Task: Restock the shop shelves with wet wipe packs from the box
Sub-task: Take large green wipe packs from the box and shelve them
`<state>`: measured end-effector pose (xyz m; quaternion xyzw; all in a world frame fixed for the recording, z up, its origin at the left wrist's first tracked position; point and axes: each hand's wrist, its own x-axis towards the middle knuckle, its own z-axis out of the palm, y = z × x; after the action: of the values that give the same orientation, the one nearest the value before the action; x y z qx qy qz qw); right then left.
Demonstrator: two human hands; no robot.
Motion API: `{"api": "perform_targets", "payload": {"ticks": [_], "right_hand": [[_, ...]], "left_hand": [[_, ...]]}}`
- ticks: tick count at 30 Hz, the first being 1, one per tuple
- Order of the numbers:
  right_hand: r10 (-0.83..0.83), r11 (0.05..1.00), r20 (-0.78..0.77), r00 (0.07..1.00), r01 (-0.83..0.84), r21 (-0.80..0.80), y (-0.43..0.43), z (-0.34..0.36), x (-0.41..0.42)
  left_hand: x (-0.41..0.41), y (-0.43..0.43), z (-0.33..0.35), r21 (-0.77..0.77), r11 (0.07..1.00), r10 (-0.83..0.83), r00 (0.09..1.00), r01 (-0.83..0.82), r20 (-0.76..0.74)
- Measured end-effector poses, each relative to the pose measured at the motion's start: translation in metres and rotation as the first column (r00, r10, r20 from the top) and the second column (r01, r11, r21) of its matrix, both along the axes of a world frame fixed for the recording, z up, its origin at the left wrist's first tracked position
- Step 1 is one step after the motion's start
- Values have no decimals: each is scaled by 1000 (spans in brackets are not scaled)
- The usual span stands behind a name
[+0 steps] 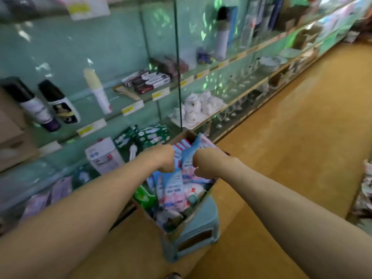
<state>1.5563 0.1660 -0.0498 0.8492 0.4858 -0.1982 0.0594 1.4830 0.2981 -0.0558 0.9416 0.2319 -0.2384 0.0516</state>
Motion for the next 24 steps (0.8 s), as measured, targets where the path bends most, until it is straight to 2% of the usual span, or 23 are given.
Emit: {"api": "perform_targets", "payload": {"ticks": [4, 11, 15, 17, 19, 22, 24], "right_hand": [[-19, 999, -81, 997, 16, -36, 39, -50, -4], [-45, 993, -260, 964, 16, -113, 105, -127, -31], [-179, 977, -384, 906, 118, -178, 132, -172, -49], [-306, 950, -473, 826, 230, -213, 139, -187, -57], [-442, 897, -556, 704, 352, -267, 143, -200, -63], [-608, 781, -651, 454, 488, -389, 146, -217, -74], [-688, 658, -691, 221, 590, -467, 147, -225, -79]], "left_hand": [[-20, 50, -39, -45, 995, 86, 993, -89, -77], [-34, 100, -114, -100, 987, 102, 972, -126, -213], [-32, 119, -149, -144, 970, 161, 958, -198, -237], [-30, 126, -162, -140, 966, 175, 951, -215, -255], [-26, 130, -172, -114, 973, 158, 944, -198, -290], [-22, 132, -183, -112, 972, 159, 926, -209, -344], [-20, 131, -190, -94, 976, 153, 923, -198, -352]]}}
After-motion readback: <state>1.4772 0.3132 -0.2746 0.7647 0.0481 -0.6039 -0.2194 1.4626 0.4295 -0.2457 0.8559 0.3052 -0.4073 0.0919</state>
